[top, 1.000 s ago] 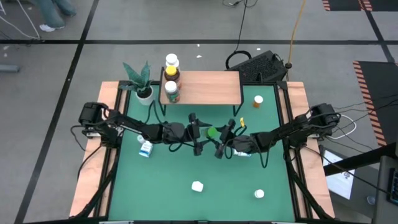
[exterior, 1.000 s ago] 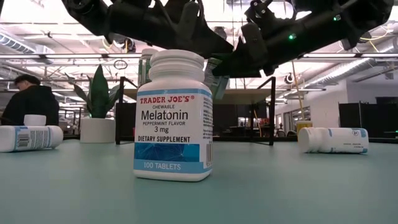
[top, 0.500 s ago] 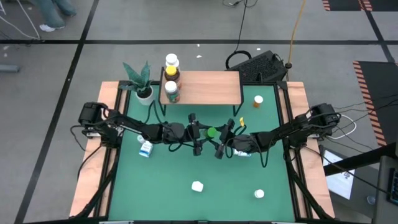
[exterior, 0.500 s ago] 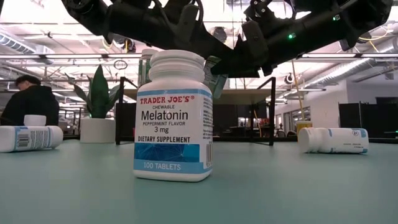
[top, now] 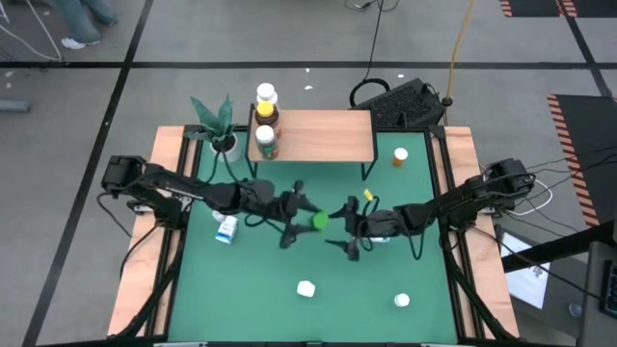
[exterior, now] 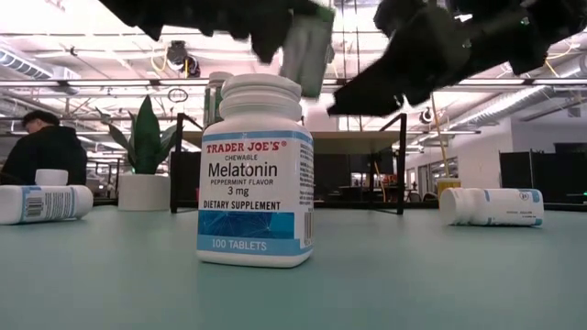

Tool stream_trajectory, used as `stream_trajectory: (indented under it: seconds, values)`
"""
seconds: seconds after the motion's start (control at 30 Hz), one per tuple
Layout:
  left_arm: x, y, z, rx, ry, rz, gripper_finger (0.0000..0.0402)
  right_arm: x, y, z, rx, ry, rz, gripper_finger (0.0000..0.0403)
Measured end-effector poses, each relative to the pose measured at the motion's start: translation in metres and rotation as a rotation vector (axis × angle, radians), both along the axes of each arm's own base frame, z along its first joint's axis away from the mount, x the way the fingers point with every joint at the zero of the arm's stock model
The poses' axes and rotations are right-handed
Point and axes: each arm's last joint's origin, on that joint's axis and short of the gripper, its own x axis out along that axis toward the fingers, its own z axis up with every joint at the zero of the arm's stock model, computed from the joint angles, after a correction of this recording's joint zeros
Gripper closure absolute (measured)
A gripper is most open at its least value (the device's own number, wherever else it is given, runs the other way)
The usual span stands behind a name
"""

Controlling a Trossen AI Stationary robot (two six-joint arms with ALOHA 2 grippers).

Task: Pick and place medicine bottles onto shelf by color
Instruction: Put the green pill bottle on the shelf

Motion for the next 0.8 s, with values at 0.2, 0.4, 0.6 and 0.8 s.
stream_trajectory:
  seconds: [0.2,0.4,0.6,0.8]
  values:
    - [-0.001,-0.019,0.003,-0.005,-0.103,-0.395,0.0192,0.0,0.004,0.016,0.083,-0.236,0.275,0.0069]
    - [0.004,-0.019,-0.005,0.014,-0.12,-0.426,0.019,0.012,0.006,0.018,0.114,-0.261,0.368,0.0069]
    - [0.007,-0.009,-0.006,0.006,-0.115,-0.393,0.0188,0.022,0.007,0.012,0.111,-0.245,0.378,0.0069]
    - [0.008,-0.005,-0.006,-0.031,-0.091,-0.313,0.0197,0.022,0.002,0.005,0.1,-0.197,0.284,0.0069]
